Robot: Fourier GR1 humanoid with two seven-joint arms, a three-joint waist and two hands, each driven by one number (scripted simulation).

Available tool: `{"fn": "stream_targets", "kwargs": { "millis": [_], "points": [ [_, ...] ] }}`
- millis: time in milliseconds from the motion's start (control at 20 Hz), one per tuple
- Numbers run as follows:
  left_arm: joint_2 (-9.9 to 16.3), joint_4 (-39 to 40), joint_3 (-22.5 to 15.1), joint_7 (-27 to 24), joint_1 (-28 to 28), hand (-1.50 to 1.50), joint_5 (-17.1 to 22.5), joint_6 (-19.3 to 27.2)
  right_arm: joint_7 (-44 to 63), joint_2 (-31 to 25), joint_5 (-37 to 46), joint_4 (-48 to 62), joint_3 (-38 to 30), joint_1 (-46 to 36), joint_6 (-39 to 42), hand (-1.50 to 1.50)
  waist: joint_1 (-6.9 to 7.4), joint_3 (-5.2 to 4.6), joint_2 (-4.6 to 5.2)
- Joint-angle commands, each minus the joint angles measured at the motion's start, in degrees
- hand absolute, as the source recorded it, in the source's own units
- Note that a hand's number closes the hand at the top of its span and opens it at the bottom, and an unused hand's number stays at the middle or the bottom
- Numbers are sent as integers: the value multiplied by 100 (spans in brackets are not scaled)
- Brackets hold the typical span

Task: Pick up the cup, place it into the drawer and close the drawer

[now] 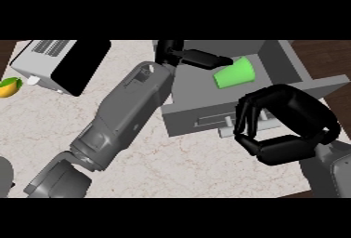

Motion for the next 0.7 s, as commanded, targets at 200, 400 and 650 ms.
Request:
{"fn": "stream_targets", "kwargs": {
  "millis": [200,400,650],
  "points": [
    [0,145,49,-353,-17,-150,454,289,320,-825,1178,-97,499,505,522,-150,467,7,-115],
    [0,112,83,-665,313,-150,580,136,-53,-765,2748,-27,929,526,-3,-150,723,7,-133],
    [1,18,240,-860,489,-150,579,-161,-946,-647,3921,1267,1265,698,-653,-150,1024,10,-150]
  ]
}}
